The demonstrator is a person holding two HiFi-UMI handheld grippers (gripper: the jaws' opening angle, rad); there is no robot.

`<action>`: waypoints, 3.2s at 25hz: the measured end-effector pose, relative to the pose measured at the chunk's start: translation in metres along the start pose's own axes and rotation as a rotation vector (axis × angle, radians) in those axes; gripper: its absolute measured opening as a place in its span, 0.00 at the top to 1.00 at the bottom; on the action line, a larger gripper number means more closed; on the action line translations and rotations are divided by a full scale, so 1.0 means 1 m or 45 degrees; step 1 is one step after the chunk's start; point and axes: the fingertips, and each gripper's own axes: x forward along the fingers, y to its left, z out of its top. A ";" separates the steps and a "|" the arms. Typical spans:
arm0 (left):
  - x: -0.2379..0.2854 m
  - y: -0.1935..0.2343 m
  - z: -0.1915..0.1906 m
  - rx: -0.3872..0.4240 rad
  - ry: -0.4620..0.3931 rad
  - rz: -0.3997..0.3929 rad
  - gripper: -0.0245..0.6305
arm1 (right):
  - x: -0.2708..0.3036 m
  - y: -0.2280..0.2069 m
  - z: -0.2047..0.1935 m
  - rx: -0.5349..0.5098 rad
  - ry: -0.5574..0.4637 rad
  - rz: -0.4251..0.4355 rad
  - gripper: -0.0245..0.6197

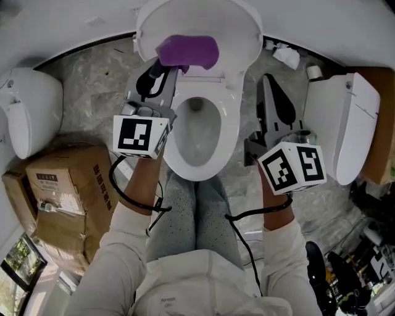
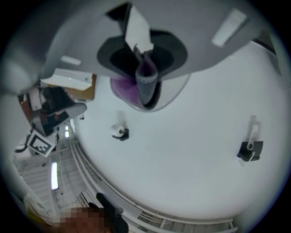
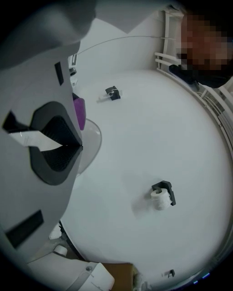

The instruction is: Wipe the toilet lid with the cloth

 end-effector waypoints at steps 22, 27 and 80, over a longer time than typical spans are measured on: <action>0.112 0.007 -0.025 0.012 0.136 0.280 0.88 | -0.048 -0.025 -0.016 -0.040 0.028 -0.076 0.94; 0.141 -0.052 -0.039 0.022 0.194 0.050 0.88 | -0.047 -0.027 -0.017 -0.034 0.033 -0.093 0.94; 0.093 0.021 -0.275 -0.133 0.687 0.152 0.88 | 0.047 0.009 -0.129 -0.207 0.352 -0.044 0.94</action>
